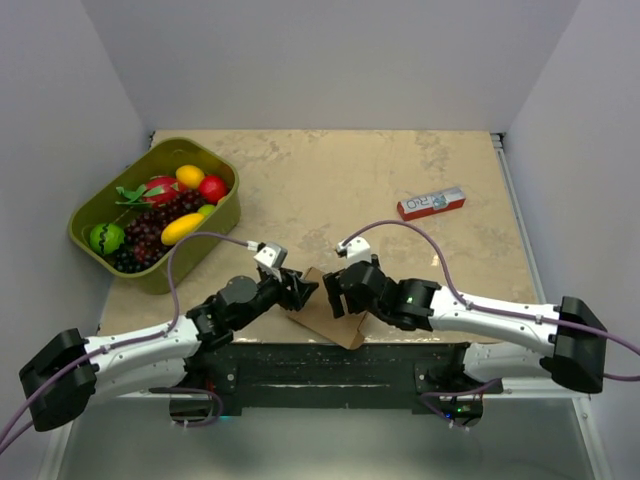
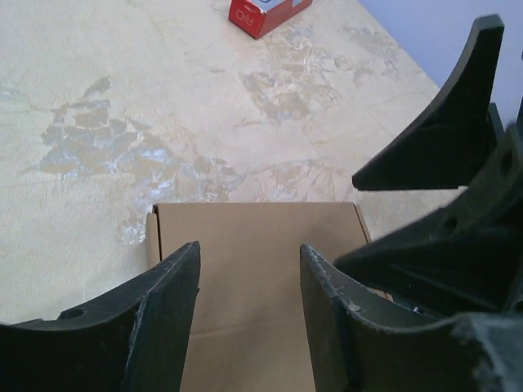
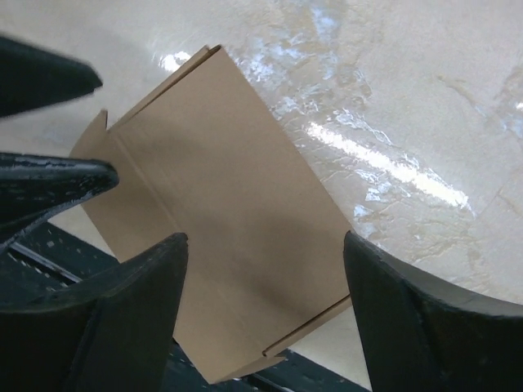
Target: Fold the paper box
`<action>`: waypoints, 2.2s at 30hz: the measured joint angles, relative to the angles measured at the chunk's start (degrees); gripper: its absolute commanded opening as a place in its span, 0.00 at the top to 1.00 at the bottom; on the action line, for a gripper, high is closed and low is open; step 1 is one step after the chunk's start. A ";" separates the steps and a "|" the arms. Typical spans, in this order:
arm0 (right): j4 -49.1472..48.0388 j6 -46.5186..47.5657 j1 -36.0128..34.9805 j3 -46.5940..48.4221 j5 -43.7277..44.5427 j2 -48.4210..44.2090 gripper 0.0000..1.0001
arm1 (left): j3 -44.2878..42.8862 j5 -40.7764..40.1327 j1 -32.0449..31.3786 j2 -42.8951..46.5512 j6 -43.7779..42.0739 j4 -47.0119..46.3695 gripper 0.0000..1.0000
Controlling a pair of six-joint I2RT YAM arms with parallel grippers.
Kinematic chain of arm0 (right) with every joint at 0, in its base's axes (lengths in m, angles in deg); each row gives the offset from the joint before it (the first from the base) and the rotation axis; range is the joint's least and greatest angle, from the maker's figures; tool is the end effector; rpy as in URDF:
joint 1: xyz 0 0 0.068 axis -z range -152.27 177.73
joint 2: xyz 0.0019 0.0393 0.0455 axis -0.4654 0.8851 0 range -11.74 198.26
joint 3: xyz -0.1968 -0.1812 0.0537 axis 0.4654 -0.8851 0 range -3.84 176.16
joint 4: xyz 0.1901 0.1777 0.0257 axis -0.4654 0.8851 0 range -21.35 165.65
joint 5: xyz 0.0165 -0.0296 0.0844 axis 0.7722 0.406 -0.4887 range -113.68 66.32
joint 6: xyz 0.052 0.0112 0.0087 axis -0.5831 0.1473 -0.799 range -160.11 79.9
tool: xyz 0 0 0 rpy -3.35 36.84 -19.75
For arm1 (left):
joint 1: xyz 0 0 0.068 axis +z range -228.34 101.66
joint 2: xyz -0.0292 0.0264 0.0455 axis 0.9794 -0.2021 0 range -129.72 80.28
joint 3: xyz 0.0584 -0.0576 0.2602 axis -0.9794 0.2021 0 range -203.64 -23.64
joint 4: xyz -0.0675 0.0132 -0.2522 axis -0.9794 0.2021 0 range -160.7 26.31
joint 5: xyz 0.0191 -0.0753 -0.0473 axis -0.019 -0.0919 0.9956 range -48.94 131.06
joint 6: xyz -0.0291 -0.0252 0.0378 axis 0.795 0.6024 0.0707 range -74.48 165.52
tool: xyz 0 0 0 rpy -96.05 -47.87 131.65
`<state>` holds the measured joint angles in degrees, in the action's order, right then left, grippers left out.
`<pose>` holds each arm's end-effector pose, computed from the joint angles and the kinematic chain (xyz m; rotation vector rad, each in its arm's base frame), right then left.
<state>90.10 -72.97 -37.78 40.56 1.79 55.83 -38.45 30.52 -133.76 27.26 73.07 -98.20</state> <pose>0.1149 0.2155 0.2417 -0.4335 2.2454 0.3841 0.1176 -0.1592 0.1997 0.3058 1.8158 -0.8810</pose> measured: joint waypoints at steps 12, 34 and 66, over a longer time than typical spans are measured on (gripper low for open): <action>4.76 2.45 -1.36 2.80 -0.63 7.85 0.01 | -5.77 7.82 11.85 -4.24 -3.63 9.07 0.12; 0.85 3.37 22.64 -4.85 -16.68 -2.67 0.21 | -4.74 24.81 19.91 -13.27 -2.16 1.77 0.08; -14.47 6.43 32.39 -8.55 -30.99 12.90 0.43 | -1.31 25.20 22.38 -6.23 1.57 0.90 0.01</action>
<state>75.63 -66.54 -5.39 32.02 -29.20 68.72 -39.76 55.72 -111.38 21.03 74.64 -97.31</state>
